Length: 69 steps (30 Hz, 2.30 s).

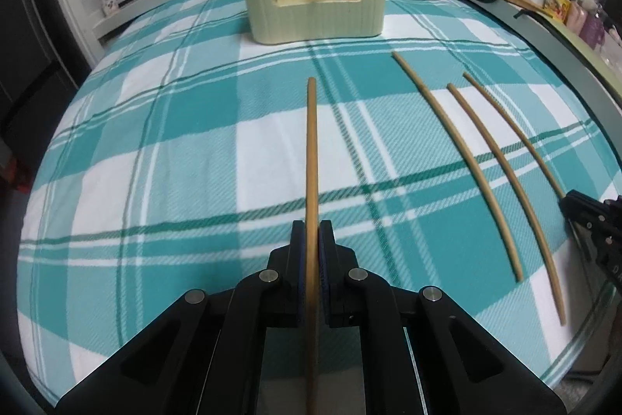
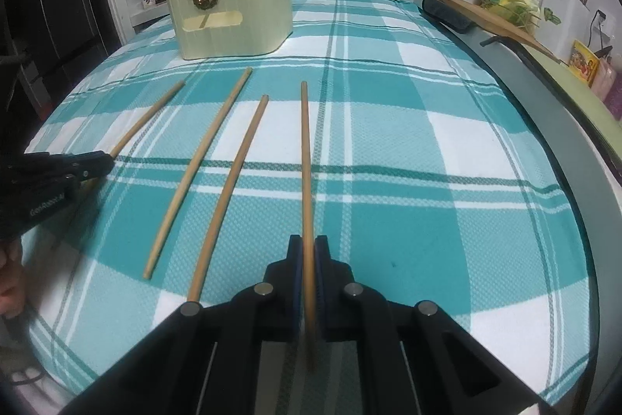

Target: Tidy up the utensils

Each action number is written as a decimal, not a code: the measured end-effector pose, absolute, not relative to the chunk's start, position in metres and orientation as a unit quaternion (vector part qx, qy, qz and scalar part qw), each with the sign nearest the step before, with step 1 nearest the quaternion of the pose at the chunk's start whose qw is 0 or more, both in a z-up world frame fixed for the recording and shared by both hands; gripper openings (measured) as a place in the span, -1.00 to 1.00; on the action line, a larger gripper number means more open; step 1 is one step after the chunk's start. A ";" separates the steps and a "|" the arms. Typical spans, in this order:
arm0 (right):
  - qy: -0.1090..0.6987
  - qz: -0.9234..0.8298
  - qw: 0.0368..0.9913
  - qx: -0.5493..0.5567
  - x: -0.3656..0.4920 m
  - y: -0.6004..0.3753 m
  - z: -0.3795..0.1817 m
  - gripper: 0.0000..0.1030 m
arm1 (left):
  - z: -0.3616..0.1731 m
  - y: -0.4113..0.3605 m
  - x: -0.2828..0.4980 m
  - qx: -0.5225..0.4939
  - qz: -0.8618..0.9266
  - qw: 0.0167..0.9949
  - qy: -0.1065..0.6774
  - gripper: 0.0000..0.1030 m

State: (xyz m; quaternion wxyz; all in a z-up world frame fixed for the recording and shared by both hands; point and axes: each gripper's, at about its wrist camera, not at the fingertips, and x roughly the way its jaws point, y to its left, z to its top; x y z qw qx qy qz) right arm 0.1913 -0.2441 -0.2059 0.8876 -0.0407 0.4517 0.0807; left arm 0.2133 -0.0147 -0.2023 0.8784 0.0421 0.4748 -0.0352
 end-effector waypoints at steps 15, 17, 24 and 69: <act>0.479 0.105 0.870 -0.044 0.188 -0.246 -0.203 -0.36 | -0.190 0.022 0.216 0.004 -0.071 0.875 0.479 0.33; 0.487 0.113 0.865 -0.054 0.193 -0.245 -0.203 -0.36 | -0.195 0.025 0.224 0.008 -0.069 0.871 0.487 0.33; 0.505 0.133 0.848 -0.089 0.215 -0.238 -0.203 -0.36 | -0.208 0.020 0.241 0.038 -0.077 0.860 0.504 0.33; 0.384 0.178 0.905 -0.042 0.286 -0.224 -0.093 -0.89 | -0.074 0.016 0.263 0.007 -0.123 0.915 0.385 -0.91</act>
